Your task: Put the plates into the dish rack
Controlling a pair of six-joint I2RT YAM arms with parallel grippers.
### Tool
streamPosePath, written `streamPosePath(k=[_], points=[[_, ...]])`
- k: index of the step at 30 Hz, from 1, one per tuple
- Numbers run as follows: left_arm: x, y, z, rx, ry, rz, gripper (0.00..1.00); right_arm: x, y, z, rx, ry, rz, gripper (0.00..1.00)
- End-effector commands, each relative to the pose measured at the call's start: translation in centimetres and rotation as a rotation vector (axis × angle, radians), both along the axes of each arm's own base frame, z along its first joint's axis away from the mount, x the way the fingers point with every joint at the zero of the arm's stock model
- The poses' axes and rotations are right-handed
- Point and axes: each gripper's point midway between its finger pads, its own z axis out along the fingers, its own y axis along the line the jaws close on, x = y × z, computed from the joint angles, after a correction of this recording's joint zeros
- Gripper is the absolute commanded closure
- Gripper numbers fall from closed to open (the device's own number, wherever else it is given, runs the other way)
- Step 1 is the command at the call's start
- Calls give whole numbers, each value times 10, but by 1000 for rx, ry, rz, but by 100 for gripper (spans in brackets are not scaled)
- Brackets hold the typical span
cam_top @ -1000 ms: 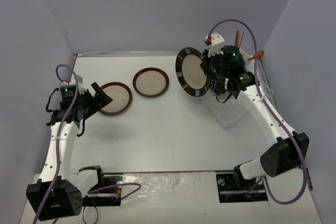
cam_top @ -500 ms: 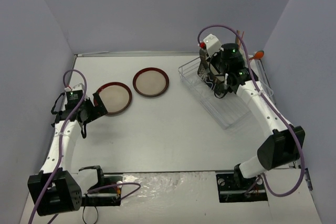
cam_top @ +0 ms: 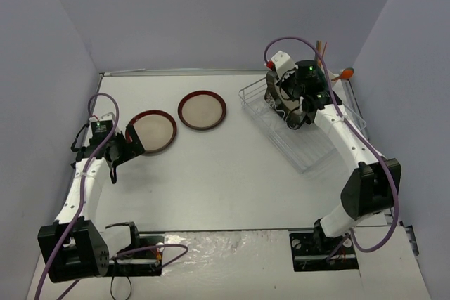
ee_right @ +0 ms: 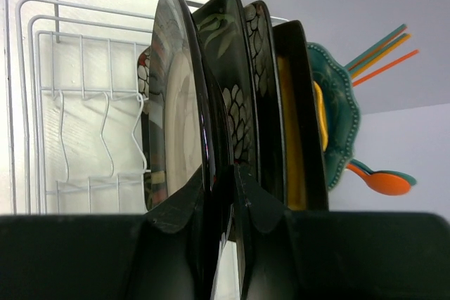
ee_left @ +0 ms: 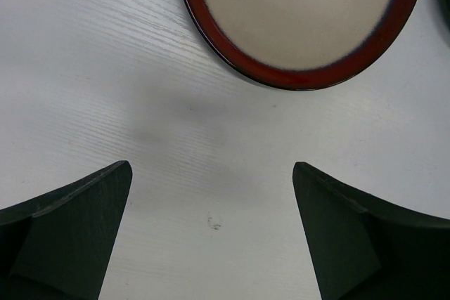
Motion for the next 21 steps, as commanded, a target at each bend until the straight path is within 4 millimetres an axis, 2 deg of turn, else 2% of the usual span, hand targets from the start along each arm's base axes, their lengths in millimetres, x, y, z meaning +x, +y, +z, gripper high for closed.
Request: streamPosePath(k=[1, 6, 13, 18, 21], points=[[17, 5, 16, 29, -60, -4, 3, 33, 9, 57, 89, -234, 33, 100], [16, 5, 16, 32, -61, -5, 3, 40, 19, 42, 131, -201, 56, 99], [16, 6, 16, 32, -58, -4, 3, 45, 16, 21, 178, -164, 27, 84], [16, 5, 15, 29, -54, -4, 3, 44, 9, 20, 203, -166, -3, 65], [16, 5, 15, 25, -55, -1, 3, 39, 5, 37, 215, -199, -15, 50]])
